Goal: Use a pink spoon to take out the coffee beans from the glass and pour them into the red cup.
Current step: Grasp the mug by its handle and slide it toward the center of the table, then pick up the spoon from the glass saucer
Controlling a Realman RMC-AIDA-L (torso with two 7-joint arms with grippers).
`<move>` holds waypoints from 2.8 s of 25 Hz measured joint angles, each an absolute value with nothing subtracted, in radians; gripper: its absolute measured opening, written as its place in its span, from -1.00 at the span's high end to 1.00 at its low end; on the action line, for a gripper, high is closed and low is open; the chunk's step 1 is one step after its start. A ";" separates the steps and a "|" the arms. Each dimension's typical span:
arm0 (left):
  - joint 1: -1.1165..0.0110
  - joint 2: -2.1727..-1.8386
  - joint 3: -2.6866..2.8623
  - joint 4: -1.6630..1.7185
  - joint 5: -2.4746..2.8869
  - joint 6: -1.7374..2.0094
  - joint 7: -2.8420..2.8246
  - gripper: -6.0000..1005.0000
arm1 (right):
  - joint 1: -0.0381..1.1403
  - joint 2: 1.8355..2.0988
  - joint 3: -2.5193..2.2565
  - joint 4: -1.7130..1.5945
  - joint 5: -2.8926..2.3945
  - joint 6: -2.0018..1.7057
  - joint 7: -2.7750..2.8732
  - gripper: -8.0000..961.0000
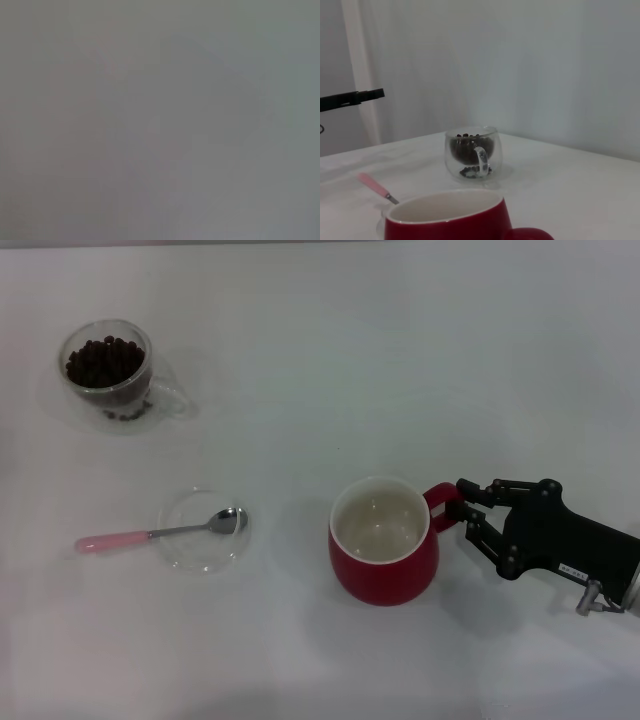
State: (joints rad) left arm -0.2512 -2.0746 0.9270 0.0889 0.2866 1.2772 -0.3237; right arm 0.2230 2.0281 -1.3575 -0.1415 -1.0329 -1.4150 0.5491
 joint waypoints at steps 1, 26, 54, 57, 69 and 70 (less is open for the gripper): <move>-0.250 -2.075 0.927 0.089 0.289 1.278 -0.324 -0.48 | 0.224 2.028 -1.359 -0.142 -1.033 -1.415 0.548 0.48; -0.233 -2.075 0.928 0.087 0.295 1.304 -0.324 -0.48 | 0.222 1.989 -1.361 -0.132 -1.042 -1.473 0.604 -0.48; -0.244 -2.107 1.124 -0.212 0.418 1.748 -0.870 -0.48 | 0.159 1.858 -0.794 -0.228 -1.030 -1.604 0.600 -0.77; -0.247 -2.108 1.089 -0.254 0.472 1.749 -0.902 -0.48 | 0.160 1.861 -0.738 -0.259 -1.030 -1.578 0.604 -0.77; -0.240 -2.108 0.822 -0.452 0.858 1.682 -0.875 -0.48 | 0.180 1.869 -0.676 -0.360 -1.031 -1.460 0.607 -0.77; -0.239 -2.108 0.815 -0.464 0.869 1.681 -0.874 -0.48 | 0.182 1.869 -0.676 -0.366 -1.031 -1.455 0.609 -0.77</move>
State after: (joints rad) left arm -0.2391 -2.1076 0.8155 -0.4642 0.8691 1.6814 -0.8738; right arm 0.1824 1.8685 -0.6756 -0.3656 -1.0309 -1.4554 0.6088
